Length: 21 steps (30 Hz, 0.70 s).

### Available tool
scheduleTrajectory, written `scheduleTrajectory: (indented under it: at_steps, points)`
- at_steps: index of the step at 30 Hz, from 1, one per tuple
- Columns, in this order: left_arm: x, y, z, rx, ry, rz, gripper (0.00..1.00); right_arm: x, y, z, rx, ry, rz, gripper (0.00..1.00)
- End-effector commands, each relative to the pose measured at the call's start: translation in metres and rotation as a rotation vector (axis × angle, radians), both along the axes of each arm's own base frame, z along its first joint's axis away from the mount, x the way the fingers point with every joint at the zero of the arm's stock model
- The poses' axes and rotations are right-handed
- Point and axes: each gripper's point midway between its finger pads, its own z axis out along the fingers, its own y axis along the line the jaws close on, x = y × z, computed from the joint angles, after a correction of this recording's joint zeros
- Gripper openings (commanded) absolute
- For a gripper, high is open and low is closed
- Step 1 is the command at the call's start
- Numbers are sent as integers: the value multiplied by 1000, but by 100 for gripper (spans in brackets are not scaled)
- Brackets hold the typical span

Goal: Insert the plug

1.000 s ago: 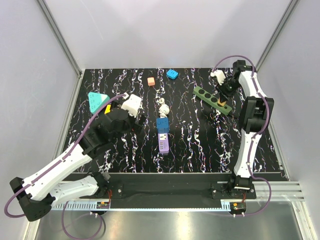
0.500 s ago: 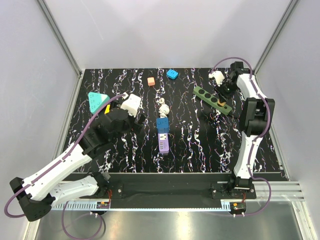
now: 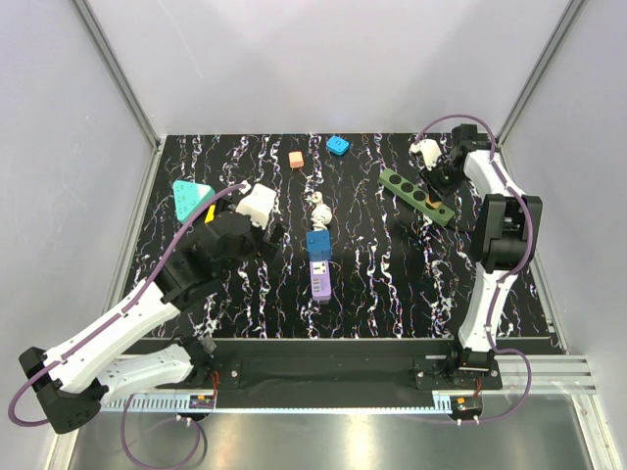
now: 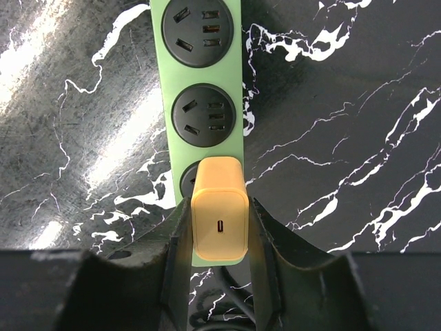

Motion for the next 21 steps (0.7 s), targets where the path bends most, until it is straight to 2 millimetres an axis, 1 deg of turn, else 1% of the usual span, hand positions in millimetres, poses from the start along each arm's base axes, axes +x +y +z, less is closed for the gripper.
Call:
scheduleTrajectory:
  at_steps: [1,3,5,8,9,10,11,12,13,14,15,16,17,18,20,21]
  points:
    - [6,0,18,-37,-55,30,99,-102,8,-44,8,406,-94,9]
    - [6,2,19,-34,-61,37,99,-106,8,-37,5,399,-110,7]
    - [6,3,19,-38,-62,40,99,-107,9,-34,14,393,-130,9]
    - [6,2,18,-34,-60,39,99,-98,11,-25,23,347,-147,37]
    - [6,2,18,-34,-60,39,99,-92,11,-21,26,324,-148,56]
    - [5,2,18,-34,-60,36,99,-85,11,-17,28,299,-156,68]
    - [6,2,18,-32,-61,37,99,-79,7,-14,12,277,-169,76]
    - [6,2,18,-32,-62,38,99,-72,5,-12,-2,257,-183,80]
    - [6,3,17,-29,-60,40,99,-57,1,-3,-9,208,-223,86]
    - [6,3,17,-27,-63,43,99,-51,-7,-2,-46,191,-256,92]
    - [6,4,17,-24,-63,44,99,-39,-11,9,-62,148,-281,99]
    - [6,3,18,-24,-65,45,99,-30,-16,14,-78,110,-315,100]
    - [6,4,18,-25,-67,48,99,-25,-22,19,-101,84,-376,100]
    - [6,6,19,-25,-73,58,99,-15,-23,32,-91,29,-397,100]
    - [7,9,19,-25,-78,73,99,-6,-19,51,-46,-33,-445,100]
    - [7,10,20,-26,-85,81,99,4,-16,65,-19,-85,-456,100]
